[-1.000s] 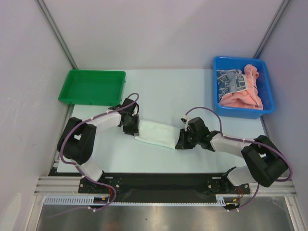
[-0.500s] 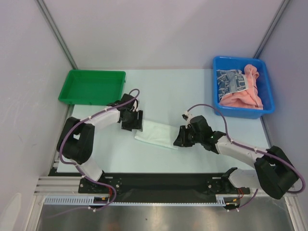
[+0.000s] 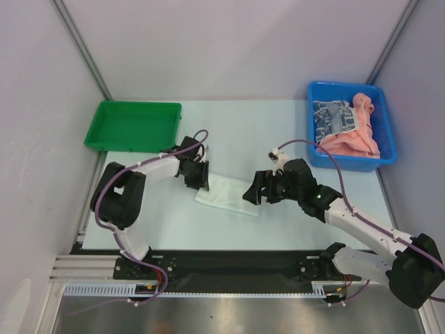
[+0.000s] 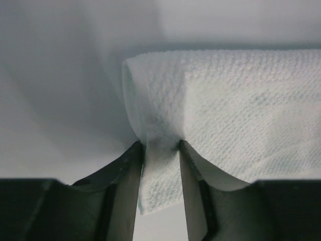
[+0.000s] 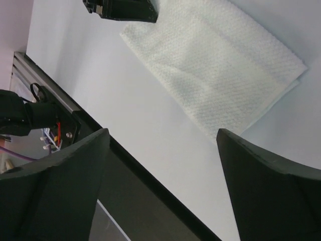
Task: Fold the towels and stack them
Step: Neatly place the folded towel into the bin, then grab crumpled towel, then move the towel to the center of the board, then flatten out the crumpled towel
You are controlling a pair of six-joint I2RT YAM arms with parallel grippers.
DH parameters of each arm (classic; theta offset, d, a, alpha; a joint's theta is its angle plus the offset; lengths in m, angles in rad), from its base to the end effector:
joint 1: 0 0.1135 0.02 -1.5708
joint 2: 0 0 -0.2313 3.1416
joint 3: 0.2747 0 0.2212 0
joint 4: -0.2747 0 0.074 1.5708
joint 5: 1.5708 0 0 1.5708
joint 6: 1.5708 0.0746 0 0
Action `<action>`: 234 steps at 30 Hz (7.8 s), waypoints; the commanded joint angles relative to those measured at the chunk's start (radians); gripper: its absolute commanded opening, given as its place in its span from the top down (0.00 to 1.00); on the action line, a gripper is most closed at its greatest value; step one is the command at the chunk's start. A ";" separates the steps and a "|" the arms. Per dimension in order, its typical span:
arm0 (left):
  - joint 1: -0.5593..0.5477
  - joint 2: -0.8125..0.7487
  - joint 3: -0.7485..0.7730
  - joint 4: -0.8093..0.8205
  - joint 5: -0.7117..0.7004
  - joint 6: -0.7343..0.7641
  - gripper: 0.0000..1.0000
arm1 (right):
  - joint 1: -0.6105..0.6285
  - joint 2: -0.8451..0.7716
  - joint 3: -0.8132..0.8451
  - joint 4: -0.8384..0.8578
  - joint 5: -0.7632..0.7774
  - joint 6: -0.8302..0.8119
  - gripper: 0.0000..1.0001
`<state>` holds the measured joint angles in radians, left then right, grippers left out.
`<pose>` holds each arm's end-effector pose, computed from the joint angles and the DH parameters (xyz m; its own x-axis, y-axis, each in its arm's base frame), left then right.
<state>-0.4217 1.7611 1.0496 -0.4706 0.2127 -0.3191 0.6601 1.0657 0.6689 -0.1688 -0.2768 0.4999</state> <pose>0.2854 -0.1453 0.1111 -0.9501 0.0902 -0.2986 0.1843 0.9345 -0.3044 0.1855 0.1698 0.2109 -0.7416 0.0080 -0.6708 -0.4747 0.7002 0.5332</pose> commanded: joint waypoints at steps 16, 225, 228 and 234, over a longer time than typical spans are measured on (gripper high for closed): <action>-0.089 0.112 0.519 -0.404 -0.390 -0.106 1.00 | 0.006 -0.081 0.113 -0.041 0.024 -0.027 0.00; -0.286 -0.377 -0.068 0.008 -0.120 -0.299 0.23 | -0.264 0.269 0.115 -0.240 0.200 -0.058 1.00; -0.210 -0.309 0.024 -0.026 -0.130 -0.247 0.22 | -0.293 0.315 0.144 -0.265 0.205 -0.095 1.00; -0.080 -0.154 0.075 0.141 0.055 -0.199 0.25 | -0.315 0.365 0.133 -0.253 0.192 -0.106 1.00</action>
<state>-0.5453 1.5204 1.0946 -0.4179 0.1623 -0.5476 0.3603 1.4052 0.7761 -0.4004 -0.0769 0.4305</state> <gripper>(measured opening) 0.768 0.036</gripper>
